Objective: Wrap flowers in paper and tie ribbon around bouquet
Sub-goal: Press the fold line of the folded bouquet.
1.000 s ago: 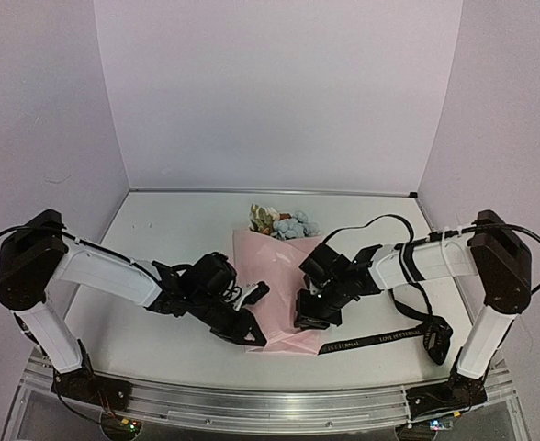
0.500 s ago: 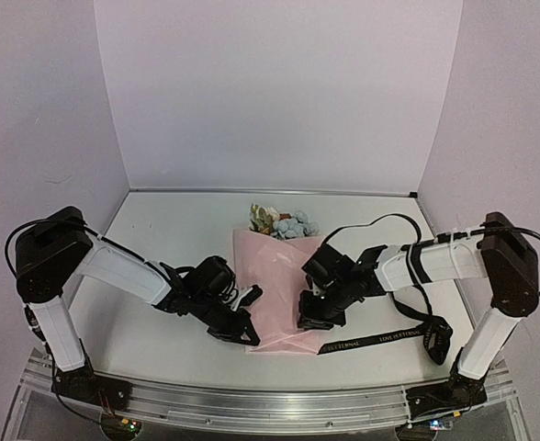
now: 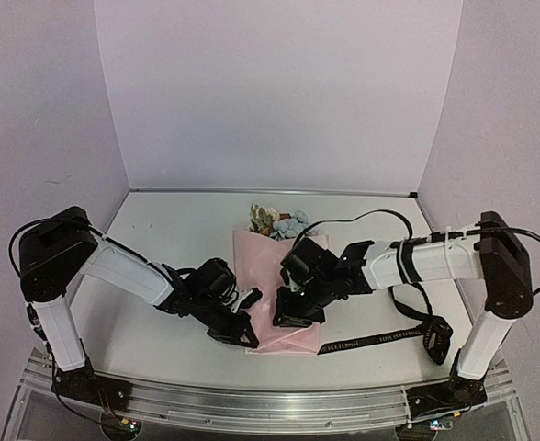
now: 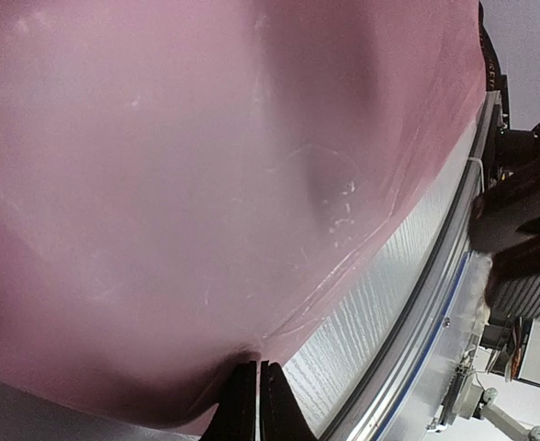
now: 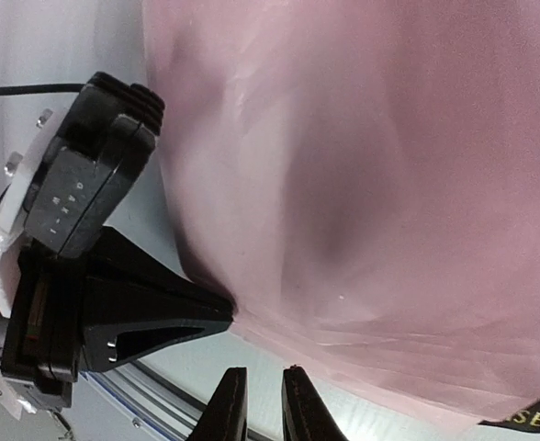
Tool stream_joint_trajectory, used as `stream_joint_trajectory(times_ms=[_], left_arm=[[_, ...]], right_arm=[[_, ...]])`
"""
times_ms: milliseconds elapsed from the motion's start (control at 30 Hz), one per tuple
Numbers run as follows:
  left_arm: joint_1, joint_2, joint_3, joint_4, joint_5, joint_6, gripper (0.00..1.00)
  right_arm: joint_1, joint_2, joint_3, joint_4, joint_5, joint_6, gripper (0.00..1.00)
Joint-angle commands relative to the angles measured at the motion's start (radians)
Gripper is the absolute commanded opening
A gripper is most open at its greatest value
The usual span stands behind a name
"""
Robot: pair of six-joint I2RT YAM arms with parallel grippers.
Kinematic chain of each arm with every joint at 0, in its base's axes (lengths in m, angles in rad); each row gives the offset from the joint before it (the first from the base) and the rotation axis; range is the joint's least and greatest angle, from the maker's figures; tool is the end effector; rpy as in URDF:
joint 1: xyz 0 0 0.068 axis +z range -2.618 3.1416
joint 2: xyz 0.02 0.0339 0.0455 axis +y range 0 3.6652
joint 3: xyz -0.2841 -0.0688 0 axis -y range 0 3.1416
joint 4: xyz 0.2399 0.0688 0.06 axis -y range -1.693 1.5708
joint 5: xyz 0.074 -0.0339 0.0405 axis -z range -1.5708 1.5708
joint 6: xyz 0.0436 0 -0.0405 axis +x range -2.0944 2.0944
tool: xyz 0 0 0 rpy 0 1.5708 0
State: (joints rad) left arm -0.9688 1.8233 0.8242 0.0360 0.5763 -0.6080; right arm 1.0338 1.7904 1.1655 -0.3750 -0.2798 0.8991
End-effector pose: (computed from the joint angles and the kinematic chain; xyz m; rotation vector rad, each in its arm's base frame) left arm 0.1698 -0.2890 0.1285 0.7736 2.7621 -1.2319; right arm 0.1811 0.3277 0.2016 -0.3144 2.8819 0.9312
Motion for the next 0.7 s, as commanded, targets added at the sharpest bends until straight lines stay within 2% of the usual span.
stream_joint_trajectory(times_ms=[0,133,667], left_arm=[[-0.001,0.013,-0.004,0.011,0.01,0.011,0.04],[-0.002,0.016,-0.008,0.012,0.011,0.011,0.04],[-0.002,0.01,-0.019,0.001,0.012,0.016,0.04]], right_arm=[[0.016,0.079,0.021,0.079,-0.024,0.07,0.14],[0.019,0.094,-0.017,0.13,-0.007,0.093,0.13],[-0.011,0.0,-0.196,0.133,0.109,0.058,0.12]])
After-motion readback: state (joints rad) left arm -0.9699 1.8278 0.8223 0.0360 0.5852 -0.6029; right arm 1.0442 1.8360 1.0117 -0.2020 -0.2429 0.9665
